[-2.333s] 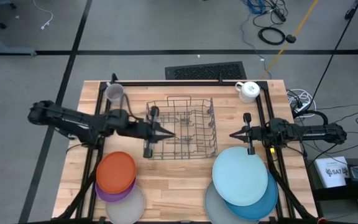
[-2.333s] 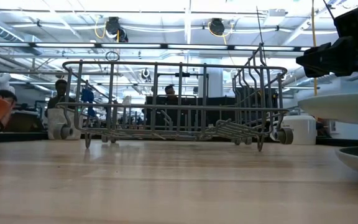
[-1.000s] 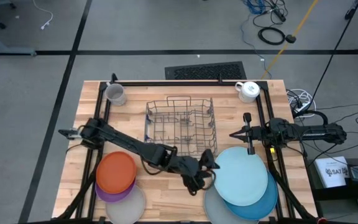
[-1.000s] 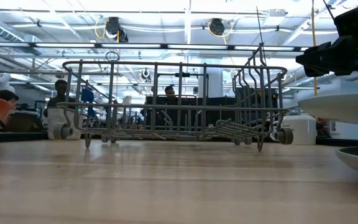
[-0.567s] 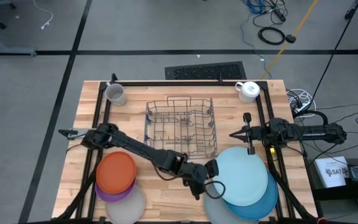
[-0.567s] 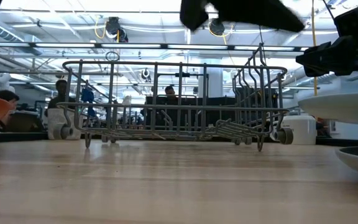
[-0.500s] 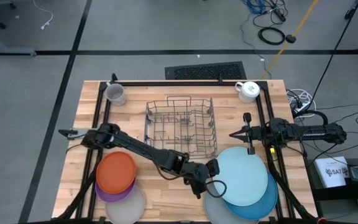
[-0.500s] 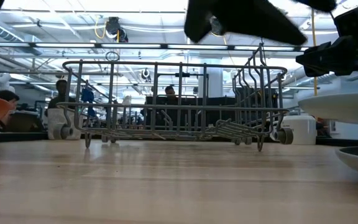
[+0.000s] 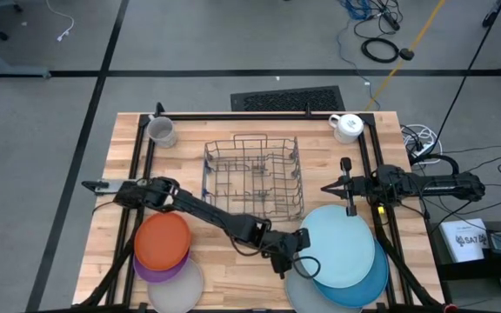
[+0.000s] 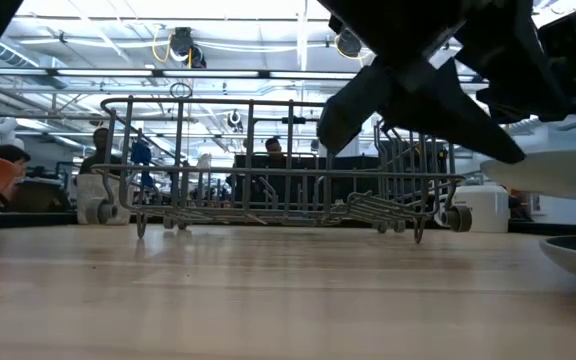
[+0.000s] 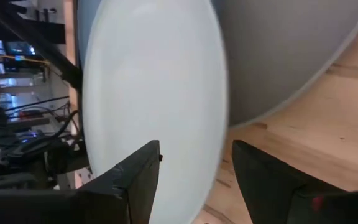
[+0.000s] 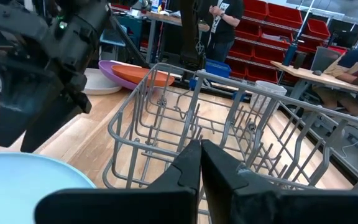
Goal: Sort dishes
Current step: Put the light blue plate in the dish rack
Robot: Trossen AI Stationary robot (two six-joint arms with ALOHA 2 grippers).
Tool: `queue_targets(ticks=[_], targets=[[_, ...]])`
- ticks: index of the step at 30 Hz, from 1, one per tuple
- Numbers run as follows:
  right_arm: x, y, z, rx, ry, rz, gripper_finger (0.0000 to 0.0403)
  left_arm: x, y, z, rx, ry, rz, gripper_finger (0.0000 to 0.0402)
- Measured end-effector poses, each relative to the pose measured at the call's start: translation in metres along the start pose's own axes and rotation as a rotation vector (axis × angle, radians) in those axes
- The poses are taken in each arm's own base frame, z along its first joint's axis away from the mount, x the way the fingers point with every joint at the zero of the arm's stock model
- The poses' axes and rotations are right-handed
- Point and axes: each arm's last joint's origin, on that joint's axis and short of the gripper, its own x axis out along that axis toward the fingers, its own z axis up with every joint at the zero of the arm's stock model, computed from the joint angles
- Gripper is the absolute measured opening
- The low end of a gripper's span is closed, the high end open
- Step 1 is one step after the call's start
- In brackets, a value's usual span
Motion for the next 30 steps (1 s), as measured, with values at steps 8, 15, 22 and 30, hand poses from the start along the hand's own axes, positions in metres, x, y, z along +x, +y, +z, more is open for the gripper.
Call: queue_targets(ticks=[8, 15, 22, 30], targets=[[0.000, 0.000, 0.000, 0.001, 0.001, 0.001, 0.0009, 0.016, -0.011, -0.004, 0.024, 0.016, -0.027, 0.0203], [0.000, 0.000, 0.000, 0.026, 0.000, 0.001, 0.0009, 0.025, -0.014, -0.006, 0.028, 0.066, 0.022, 0.0203], [0.000, 0.000, 0.000, 0.027, 0.000, 0.001, 0.0009, 0.025, -0.011, -0.006, 0.031, 0.065, 0.042, 0.0202], [0.000, 0.000, 0.000, 0.027, 0.001, 0.000, 0.0009, 0.029, -0.012, -0.007, 0.026, 0.041, 0.050, 0.0177]])
